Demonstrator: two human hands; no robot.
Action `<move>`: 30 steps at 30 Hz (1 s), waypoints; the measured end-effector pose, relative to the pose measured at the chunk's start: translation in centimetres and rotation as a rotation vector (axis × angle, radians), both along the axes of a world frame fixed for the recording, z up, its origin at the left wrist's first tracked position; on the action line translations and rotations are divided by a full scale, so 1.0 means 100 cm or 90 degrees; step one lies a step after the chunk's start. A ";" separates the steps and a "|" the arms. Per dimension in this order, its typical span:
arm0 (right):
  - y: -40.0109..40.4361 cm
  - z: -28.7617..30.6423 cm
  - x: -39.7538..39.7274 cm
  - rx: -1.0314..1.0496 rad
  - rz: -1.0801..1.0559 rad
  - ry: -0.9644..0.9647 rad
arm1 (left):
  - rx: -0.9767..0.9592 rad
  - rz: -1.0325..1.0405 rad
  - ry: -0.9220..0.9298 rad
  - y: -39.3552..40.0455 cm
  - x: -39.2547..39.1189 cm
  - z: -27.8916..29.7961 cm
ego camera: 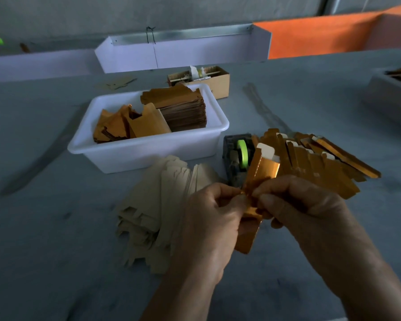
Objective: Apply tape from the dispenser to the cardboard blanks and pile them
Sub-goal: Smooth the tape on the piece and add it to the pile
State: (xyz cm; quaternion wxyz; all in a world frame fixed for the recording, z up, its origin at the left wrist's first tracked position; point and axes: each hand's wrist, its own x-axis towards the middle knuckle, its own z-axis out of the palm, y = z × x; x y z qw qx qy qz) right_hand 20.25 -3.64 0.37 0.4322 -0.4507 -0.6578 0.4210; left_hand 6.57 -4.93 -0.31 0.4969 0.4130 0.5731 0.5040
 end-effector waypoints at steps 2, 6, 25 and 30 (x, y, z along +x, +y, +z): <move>0.000 0.000 -0.001 0.016 0.002 -0.056 | 0.004 -0.002 0.000 -0.002 -0.001 0.002; 0.001 0.003 -0.001 0.042 0.010 -0.108 | 0.019 -0.023 -0.022 -0.005 -0.003 0.002; -0.001 0.005 -0.016 0.055 -0.121 -0.298 | 0.055 0.004 0.018 -0.009 -0.003 -0.008; -0.005 0.008 -0.021 0.071 -0.155 -0.335 | 0.144 0.081 0.119 -0.015 0.007 -0.010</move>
